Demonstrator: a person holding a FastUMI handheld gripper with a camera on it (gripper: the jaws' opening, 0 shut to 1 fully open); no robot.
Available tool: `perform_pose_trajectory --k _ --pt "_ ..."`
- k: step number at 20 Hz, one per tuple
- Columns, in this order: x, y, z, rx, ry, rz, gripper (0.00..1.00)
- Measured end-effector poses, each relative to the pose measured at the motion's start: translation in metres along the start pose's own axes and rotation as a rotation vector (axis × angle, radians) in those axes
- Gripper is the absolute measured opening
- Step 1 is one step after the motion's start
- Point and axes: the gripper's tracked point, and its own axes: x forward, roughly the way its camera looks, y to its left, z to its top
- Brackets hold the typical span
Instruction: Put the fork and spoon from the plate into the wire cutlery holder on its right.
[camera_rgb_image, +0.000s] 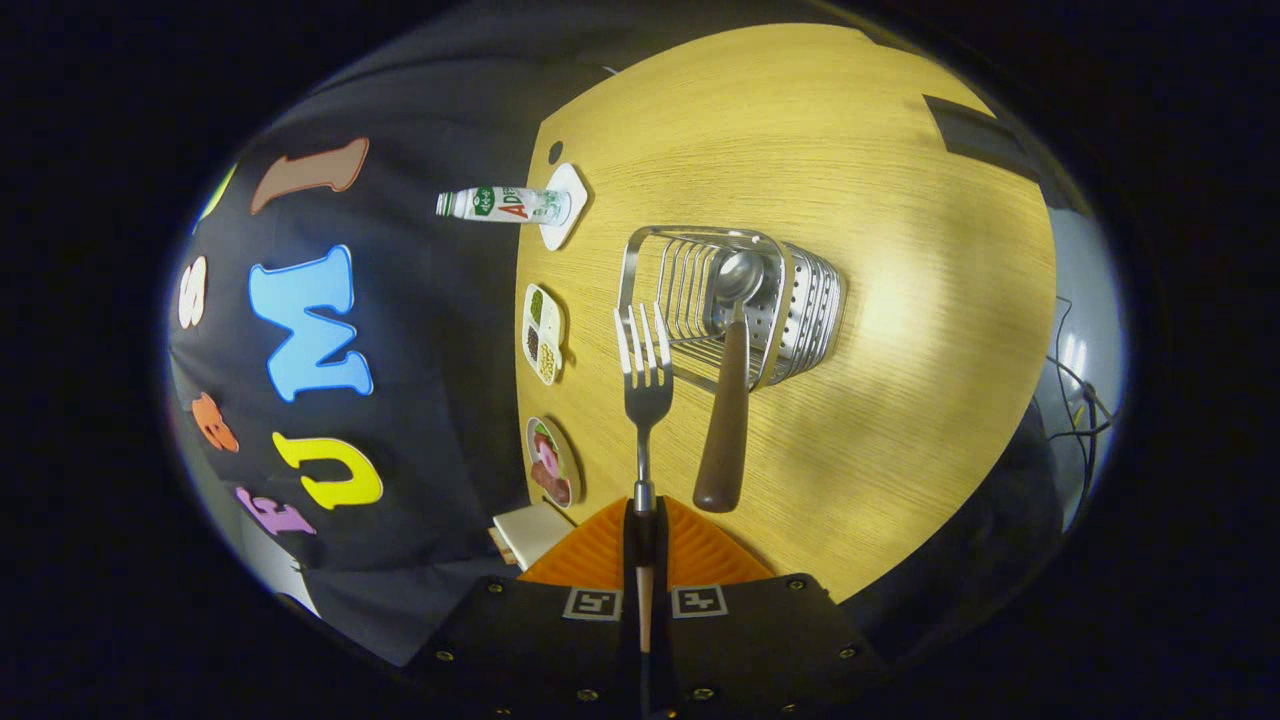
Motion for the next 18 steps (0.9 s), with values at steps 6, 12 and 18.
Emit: perform_pose_trajectory --k 6,12,18 --pt "-0.003 0.007 0.006 0.173 0.005 0.106 0.04" --pt "-0.002 0.006 0.015 0.259 -0.005 0.119 0.05" --pt "-0.003 0.01 0.02 0.306 -0.012 0.145 0.24"
